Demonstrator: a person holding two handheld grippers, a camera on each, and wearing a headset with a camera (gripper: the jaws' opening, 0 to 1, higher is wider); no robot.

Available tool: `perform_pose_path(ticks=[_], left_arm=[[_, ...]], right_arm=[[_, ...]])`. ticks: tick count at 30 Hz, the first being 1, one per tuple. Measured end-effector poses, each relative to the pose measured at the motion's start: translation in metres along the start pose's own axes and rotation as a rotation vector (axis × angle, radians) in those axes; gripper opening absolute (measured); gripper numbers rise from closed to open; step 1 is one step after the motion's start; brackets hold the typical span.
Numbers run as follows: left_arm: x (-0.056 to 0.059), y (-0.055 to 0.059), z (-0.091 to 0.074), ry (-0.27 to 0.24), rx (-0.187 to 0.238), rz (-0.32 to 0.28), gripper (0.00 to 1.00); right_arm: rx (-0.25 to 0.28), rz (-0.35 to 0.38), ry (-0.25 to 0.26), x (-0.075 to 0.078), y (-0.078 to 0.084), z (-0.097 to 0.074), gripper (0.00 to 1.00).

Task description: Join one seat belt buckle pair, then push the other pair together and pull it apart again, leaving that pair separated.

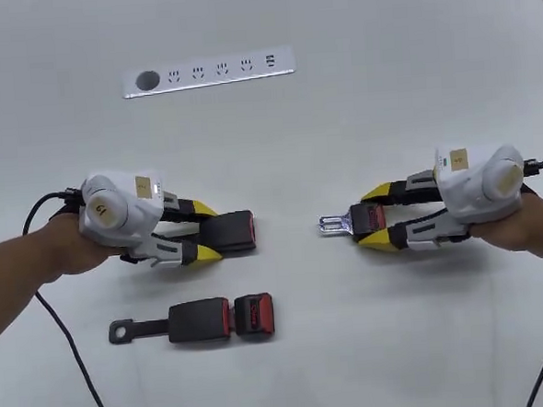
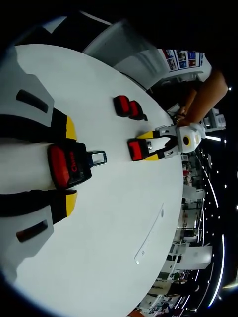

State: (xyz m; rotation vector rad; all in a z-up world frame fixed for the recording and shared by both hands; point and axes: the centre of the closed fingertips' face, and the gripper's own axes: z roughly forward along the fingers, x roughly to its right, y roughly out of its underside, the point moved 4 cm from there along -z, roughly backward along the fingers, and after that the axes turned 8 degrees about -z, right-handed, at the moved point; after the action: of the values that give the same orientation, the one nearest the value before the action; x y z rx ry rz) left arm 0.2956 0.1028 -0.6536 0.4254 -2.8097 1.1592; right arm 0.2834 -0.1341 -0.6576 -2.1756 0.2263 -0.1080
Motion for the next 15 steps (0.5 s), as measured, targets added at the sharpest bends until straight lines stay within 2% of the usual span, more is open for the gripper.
perform_pose_path(ticks=[15], left_arm=[[-0.0021,0.0027,0.0005,0.003,-0.009,0.008,0.33]], right_arm=[[0.031,0.016,0.009,-0.0011,-0.0009,0.0022,0.34]])
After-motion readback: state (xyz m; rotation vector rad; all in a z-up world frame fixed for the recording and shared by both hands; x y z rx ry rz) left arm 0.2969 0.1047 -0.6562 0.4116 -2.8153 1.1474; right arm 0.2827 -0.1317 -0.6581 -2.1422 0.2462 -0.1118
